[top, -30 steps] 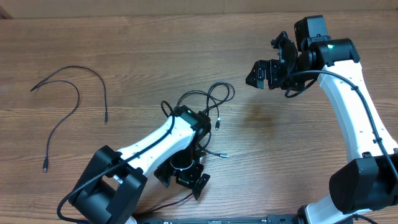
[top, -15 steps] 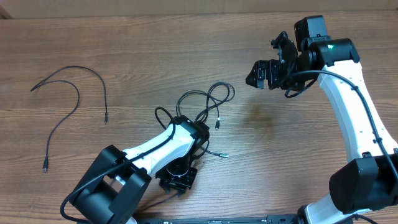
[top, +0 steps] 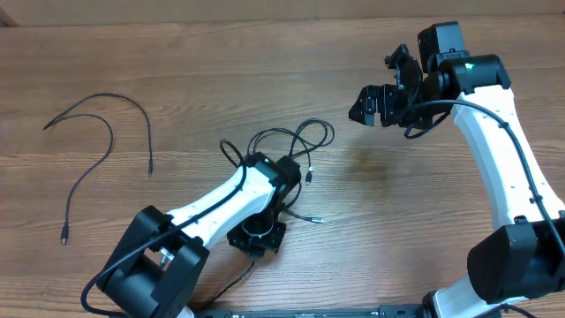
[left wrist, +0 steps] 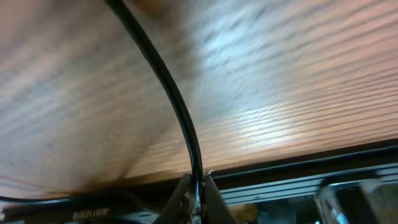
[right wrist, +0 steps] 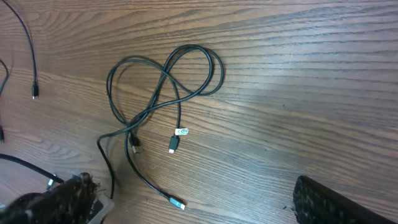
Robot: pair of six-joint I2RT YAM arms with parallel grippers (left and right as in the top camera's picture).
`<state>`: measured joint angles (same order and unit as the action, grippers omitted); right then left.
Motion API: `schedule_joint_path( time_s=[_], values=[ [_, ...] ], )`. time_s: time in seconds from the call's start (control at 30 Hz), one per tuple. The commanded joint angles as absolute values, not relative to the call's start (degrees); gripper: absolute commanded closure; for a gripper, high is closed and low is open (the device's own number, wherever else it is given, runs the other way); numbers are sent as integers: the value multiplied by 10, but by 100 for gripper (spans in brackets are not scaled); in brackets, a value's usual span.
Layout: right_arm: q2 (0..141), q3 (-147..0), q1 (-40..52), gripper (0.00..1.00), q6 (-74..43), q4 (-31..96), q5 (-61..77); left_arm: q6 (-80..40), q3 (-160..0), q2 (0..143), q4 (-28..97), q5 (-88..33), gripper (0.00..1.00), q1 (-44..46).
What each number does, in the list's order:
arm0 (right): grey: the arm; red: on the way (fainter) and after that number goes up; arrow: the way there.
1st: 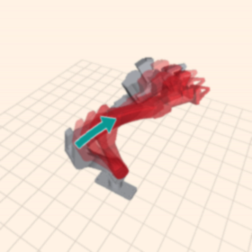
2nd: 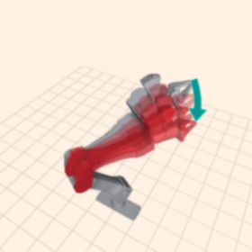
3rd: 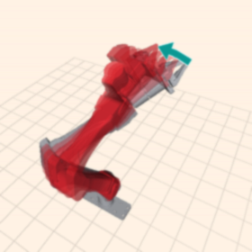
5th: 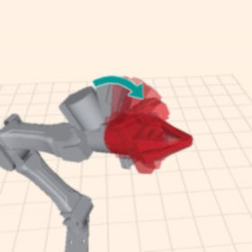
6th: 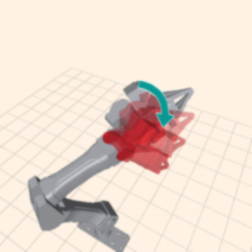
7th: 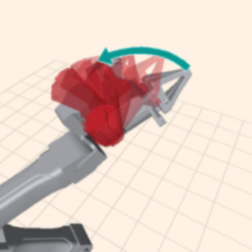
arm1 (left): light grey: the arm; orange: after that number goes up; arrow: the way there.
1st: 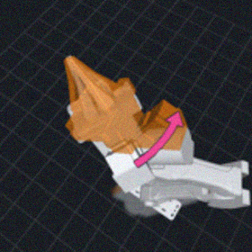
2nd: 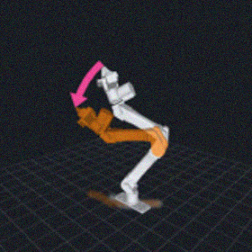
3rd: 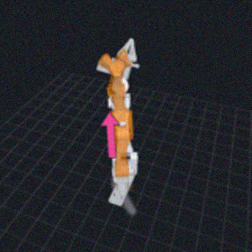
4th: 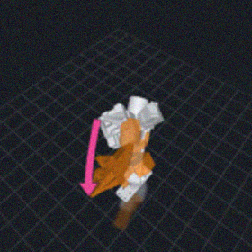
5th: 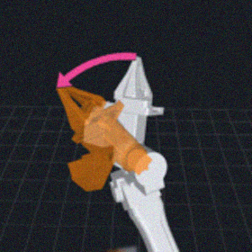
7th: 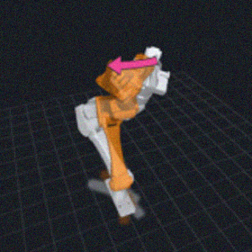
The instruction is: Untangle cables
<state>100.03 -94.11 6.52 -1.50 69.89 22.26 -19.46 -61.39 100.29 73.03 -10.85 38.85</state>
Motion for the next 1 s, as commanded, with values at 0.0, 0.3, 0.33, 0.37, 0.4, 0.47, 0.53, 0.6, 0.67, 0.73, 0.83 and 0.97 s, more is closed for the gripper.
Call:
schedule_joint_path(
  time_s=[0.0,0.3,0.33,0.37,0.4,0.47,0.53,0.6,0.67,0.73,0.83,0.97],
  values=[
    [998,-940,67,0,-15,696,220,-166,-663,1000,738,-99,96,378],
    [998,-940,67,0,-15,696,220,-159,-854,999,821,19,96,335],
    [998,-940,67,0,-15,696,220,-159,-887,999,828,22,96,327],
    [998,-940,67,0,-15,696,220,-159,-911,999,831,21,96,322],
    [998,-940,67,0,-15,696,220,-159,-940,1000,833,19,96,316],
    [998,-940,67,0,-15,696,220,-159,-989,1000,832,16,96,307],
    [998,-940,67,0,-15,696,220,-163,-1019,1000,821,15,79,302],
    [998,-940,67,0,-15,696,220,-170,-1029,1000,807,15,51,300],
    [998,-940,67,0,-15,696,220,-170,-1028,1001,806,15,44,300],
    [998,-940,67,0,-15,696,220,-170,-1026,1002,815,14,41,300],
    [998,-940,67,0,-15,696,220,-170,-1020,1003,840,15,38,302],
    [998,-940,67,0,-15,696,220,-170,-1003,1003,879,14,33,302]
  ],
)
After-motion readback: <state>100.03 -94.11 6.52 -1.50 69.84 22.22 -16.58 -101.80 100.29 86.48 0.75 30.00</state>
